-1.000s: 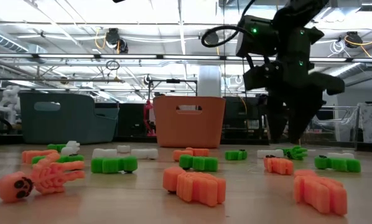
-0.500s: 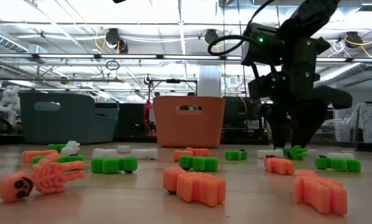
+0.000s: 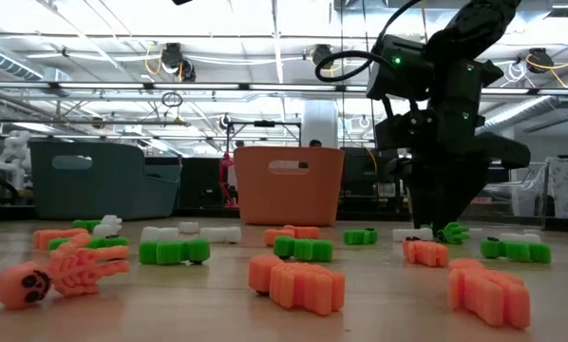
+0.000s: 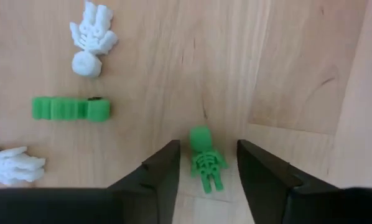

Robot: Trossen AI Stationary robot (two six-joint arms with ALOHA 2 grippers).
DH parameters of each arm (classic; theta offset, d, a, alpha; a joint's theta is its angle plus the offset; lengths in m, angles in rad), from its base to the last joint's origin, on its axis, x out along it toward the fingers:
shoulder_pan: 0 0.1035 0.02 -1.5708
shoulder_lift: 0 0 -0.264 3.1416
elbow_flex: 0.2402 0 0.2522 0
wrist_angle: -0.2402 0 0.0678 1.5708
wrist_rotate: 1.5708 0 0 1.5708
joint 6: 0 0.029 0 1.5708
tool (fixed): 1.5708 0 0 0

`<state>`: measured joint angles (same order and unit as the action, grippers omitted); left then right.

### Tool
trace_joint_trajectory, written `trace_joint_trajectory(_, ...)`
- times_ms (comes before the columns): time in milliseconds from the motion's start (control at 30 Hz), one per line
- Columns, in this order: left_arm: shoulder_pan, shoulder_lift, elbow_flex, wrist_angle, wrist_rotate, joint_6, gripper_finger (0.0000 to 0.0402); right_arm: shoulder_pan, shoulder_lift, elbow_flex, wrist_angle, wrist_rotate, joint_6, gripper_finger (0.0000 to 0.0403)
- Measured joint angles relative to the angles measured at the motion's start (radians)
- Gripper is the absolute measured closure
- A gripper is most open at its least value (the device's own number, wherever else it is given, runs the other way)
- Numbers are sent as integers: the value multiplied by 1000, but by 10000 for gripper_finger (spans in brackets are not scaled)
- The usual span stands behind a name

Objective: Sort Halloween decoration
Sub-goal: Put the green skeleton toy into the transparent bin

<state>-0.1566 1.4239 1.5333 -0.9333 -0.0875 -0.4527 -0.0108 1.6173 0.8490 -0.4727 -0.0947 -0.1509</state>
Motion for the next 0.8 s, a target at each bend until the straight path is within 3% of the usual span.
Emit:
trace_joint_trajectory(533, 0, 0, 0, 0, 0, 16, 402, 22, -1, -23, 5, -7, 34, 332)
trace_joint_trajectory(800, 0, 0, 0, 0, 0, 16, 402, 23, -1, -23, -1, -11, 88, 388)
